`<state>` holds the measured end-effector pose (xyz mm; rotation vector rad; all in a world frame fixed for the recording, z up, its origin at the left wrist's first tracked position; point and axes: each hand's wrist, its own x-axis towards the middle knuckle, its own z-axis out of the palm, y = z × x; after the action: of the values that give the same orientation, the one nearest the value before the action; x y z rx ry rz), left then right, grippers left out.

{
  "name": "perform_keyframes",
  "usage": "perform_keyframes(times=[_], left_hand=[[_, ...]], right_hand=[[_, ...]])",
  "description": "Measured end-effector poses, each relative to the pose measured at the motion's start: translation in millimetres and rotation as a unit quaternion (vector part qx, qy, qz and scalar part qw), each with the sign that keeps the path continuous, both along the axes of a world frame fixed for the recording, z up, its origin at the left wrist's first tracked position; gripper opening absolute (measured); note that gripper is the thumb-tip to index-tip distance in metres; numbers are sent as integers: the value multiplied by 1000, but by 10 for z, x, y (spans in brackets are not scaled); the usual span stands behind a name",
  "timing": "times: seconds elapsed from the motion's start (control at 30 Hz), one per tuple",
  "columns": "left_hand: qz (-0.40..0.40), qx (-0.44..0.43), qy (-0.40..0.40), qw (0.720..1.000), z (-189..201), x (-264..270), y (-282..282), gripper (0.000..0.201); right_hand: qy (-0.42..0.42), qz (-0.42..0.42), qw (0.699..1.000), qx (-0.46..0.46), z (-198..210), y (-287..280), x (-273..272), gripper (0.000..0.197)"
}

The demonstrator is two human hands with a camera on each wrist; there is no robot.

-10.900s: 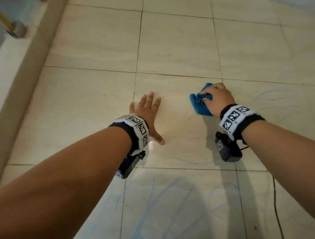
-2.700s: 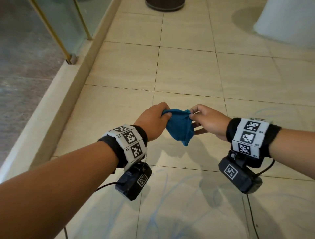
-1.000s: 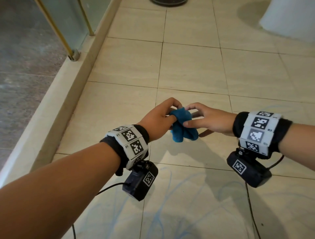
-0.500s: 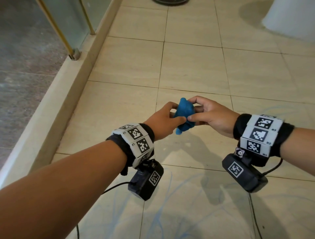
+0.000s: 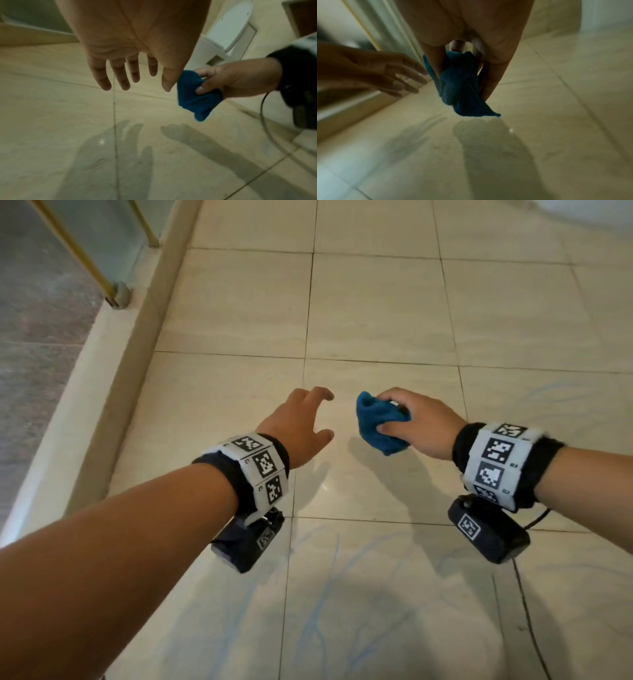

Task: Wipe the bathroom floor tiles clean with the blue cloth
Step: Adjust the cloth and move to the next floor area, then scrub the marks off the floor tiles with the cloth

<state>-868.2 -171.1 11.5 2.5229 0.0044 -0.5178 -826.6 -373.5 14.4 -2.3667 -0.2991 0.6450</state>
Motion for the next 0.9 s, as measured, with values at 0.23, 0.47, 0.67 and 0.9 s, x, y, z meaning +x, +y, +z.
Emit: perform_keyframes(times=[0.23, 0.47, 0.67, 0.9], left_hand=[[-83, 161, 75, 981, 297, -102, 55, 68], [-147, 232, 155, 949, 1032, -327, -122, 78], [-150, 230, 172, 946, 1945, -354, -453, 80], [-158, 225, 171, 946, 2843, -284, -1029, 79]], right_hand=[[-21, 97, 972, -212, 198, -355, -109, 25], [32, 97, 950, -295, 906, -739, -397, 21], [61, 50, 958, -275, 1739, -1032, -677, 40], [68, -35, 978, -194, 2520, -1333, -794, 47]])
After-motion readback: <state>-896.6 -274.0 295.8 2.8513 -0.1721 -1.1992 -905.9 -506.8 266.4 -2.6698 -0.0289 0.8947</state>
